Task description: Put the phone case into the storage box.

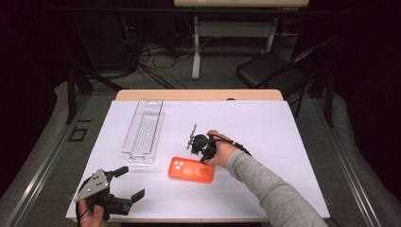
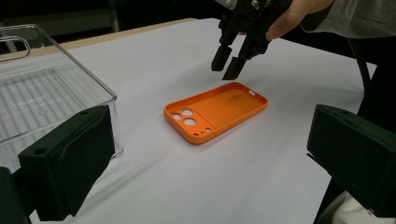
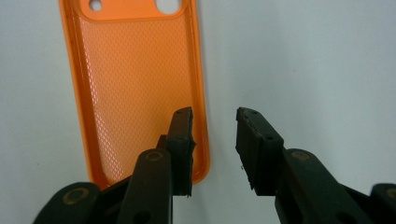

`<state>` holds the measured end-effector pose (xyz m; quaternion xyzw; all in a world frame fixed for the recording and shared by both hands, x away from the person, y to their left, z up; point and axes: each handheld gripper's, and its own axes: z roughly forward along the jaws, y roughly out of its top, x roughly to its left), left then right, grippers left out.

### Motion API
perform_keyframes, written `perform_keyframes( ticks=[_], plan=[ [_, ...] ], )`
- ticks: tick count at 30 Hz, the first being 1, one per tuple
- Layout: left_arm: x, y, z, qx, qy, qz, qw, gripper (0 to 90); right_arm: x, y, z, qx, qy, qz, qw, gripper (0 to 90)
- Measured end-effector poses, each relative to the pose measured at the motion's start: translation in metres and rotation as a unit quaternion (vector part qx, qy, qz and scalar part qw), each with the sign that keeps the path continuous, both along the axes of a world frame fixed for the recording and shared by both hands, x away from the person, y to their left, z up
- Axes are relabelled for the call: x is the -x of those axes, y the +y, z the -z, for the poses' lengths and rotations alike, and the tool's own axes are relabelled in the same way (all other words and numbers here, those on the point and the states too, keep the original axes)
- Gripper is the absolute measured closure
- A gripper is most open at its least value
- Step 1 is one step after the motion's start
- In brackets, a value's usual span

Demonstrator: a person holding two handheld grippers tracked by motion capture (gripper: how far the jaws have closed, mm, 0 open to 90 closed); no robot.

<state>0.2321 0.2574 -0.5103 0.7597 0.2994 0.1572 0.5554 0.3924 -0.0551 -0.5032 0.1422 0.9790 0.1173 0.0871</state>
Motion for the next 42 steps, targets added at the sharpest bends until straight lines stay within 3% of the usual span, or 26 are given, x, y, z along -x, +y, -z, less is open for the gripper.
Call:
perform_keyframes(
  ticks=[7, 24, 42],
  plan=[
    [0.000, 0.000, 0.000, 0.001, 0.001, -0.003, 1.0000, 0.8, 0.000, 0.002, 0.005, 0.004, 0.001, -0.006, 1.0000, 68.1],
    [0.000, 0.000, 0.001, 0.001, 0.003, -0.001, 1.0000, 1.8, -0.001, 0.009, 0.018, 0.044, -0.007, -0.031, 0.9985, 77.6],
    [0.000, 0.000, 0.001, 0.001, 0.002, -0.004, 1.0000, 1.8, -0.003, 0.011, 0.023, 0.064, 0.008, -0.029, 0.9975, 84.8]
  ],
)
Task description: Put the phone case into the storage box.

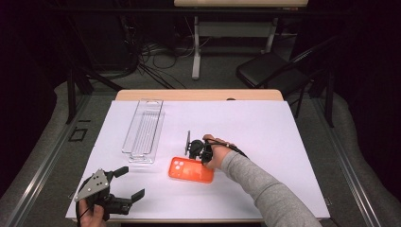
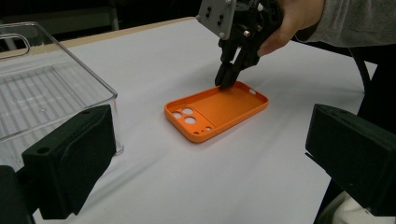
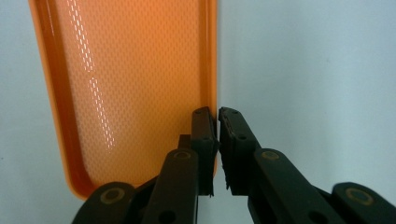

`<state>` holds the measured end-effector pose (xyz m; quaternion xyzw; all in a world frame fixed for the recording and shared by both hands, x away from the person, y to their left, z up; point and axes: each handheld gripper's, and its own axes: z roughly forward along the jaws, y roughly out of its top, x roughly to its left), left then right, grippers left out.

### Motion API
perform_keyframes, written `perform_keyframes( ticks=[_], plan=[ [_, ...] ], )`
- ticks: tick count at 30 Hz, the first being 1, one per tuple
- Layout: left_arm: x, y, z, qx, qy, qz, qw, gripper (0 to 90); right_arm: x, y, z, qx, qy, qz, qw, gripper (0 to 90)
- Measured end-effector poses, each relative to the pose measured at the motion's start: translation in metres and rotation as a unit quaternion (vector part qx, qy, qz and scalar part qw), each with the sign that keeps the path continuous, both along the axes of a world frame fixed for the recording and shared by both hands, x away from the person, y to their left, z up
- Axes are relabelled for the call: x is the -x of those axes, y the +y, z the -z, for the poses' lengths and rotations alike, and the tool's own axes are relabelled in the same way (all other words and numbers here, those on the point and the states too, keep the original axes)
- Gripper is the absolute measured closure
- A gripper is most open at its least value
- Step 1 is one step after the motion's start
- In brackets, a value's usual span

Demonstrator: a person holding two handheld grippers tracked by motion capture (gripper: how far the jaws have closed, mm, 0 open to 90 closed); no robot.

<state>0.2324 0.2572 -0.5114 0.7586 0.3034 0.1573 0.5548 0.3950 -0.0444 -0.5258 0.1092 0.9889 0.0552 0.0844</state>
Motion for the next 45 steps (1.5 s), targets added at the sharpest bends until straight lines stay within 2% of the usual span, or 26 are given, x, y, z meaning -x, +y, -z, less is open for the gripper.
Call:
perform_keyframes(
  ticks=[45],
  plan=[
    [-0.0005, -0.0001, 0.0006, -0.001, 0.002, 0.001, 1.0000, 1.8, 0.0007, 0.0018, 0.0008, 0.009, 0.001, 0.010, 0.9999, 88.8]
  ],
)
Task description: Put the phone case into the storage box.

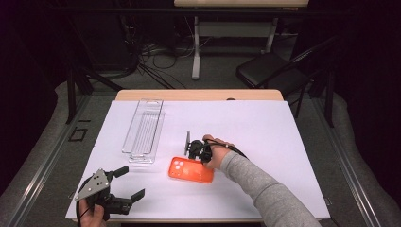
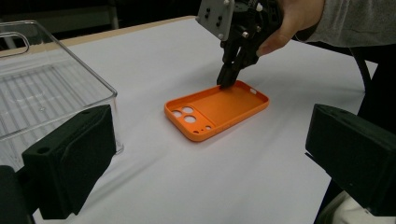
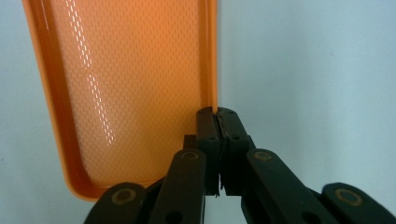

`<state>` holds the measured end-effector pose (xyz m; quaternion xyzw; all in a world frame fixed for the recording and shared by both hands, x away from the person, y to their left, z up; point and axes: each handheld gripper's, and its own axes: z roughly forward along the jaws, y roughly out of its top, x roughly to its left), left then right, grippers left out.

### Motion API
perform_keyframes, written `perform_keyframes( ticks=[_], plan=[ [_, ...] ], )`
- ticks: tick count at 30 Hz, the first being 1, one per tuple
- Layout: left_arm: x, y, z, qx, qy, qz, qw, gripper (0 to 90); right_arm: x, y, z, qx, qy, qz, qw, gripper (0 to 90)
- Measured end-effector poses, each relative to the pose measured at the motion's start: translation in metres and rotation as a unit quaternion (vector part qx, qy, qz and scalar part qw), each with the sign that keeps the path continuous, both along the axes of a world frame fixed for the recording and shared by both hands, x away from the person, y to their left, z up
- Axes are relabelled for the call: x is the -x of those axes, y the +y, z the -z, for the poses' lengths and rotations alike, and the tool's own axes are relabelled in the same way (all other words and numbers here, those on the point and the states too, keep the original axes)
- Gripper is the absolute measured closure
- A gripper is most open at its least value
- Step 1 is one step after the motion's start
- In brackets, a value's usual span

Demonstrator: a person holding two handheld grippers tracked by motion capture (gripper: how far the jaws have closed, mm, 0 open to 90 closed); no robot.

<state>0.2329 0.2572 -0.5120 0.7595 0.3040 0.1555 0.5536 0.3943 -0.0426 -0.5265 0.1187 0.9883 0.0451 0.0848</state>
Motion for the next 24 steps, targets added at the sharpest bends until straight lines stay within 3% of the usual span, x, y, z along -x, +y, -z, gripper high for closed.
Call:
perform_keyframes(
  ticks=[24],
  plan=[
    [-0.0003, 0.0000, 0.0003, 0.000, 0.001, 0.000, 1.0000, 1.8, 0.0001, -0.0009, -0.0006, -0.003, 0.002, 0.002, 1.0000, 89.2]
  ],
)
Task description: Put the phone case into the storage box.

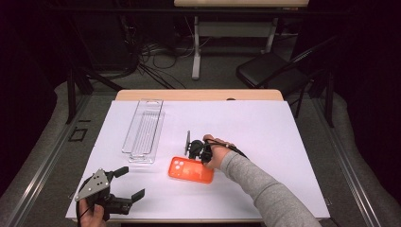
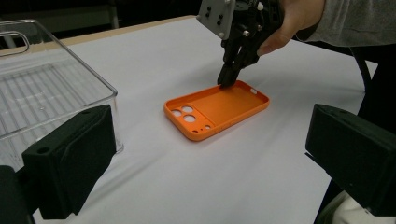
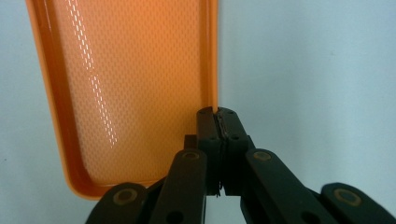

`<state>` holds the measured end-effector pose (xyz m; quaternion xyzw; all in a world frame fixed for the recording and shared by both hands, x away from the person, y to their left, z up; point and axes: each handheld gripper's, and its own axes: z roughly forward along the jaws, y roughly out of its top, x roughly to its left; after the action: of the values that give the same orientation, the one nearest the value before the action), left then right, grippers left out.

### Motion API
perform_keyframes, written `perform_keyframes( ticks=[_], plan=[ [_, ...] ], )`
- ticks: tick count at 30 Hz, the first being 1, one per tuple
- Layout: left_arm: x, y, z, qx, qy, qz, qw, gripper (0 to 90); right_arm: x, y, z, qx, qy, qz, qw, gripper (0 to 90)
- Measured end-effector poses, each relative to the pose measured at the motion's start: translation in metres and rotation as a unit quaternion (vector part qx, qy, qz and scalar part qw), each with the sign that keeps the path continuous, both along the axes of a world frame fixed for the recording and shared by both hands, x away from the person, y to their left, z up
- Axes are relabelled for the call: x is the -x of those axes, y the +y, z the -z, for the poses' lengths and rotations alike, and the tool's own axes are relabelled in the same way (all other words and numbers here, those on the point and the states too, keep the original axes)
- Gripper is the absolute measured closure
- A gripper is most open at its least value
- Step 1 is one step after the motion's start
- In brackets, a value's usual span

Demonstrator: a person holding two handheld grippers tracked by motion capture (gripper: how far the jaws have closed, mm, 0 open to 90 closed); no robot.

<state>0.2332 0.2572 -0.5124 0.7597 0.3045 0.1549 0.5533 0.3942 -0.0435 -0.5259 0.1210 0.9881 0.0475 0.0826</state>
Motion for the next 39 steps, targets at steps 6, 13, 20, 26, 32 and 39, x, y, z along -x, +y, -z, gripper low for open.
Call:
perform_keyframes(
  ticks=[6, 13, 20, 26, 32, 39],
  plan=[
    [-0.0001, 0.0000, 0.0001, 0.001, 0.000, 0.000, 1.0000, 1.8, 0.0000, -0.0003, -0.0001, -0.002, -0.001, -0.001, 1.0000, 89.3],
    [0.0000, 0.0000, 0.0002, 0.000, 0.000, 0.000, 1.0000, 1.8, 0.0002, -0.0003, -0.0011, -0.006, -0.002, -0.002, 1.0000, 89.5],
    [0.0000, 0.0001, 0.0001, 0.000, 0.001, 0.000, 1.0000, 1.8, 0.0006, -0.0005, -0.0028, -0.015, -0.002, 0.000, 0.9999, 89.6],
    [0.0000, 0.0002, 0.0001, 0.001, 0.001, 0.000, 1.0000, 1.8, 0.0008, -0.0015, -0.0043, -0.021, -0.002, 0.003, 0.9998, 89.7],
    [0.0000, -0.0001, 0.0003, 0.001, 0.001, 0.000, 1.0000, 1.8, 0.0016, -0.0037, -0.0059, -0.026, -0.003, 0.004, 0.9997, 89.7],
    [-0.0004, -0.0001, 0.0006, 0.001, 0.002, -0.001, 1.0000, 1.8, 0.0015, -0.0075, -0.0084, -0.033, -0.005, 0.009, 0.9994, 89.7]
  ],
)
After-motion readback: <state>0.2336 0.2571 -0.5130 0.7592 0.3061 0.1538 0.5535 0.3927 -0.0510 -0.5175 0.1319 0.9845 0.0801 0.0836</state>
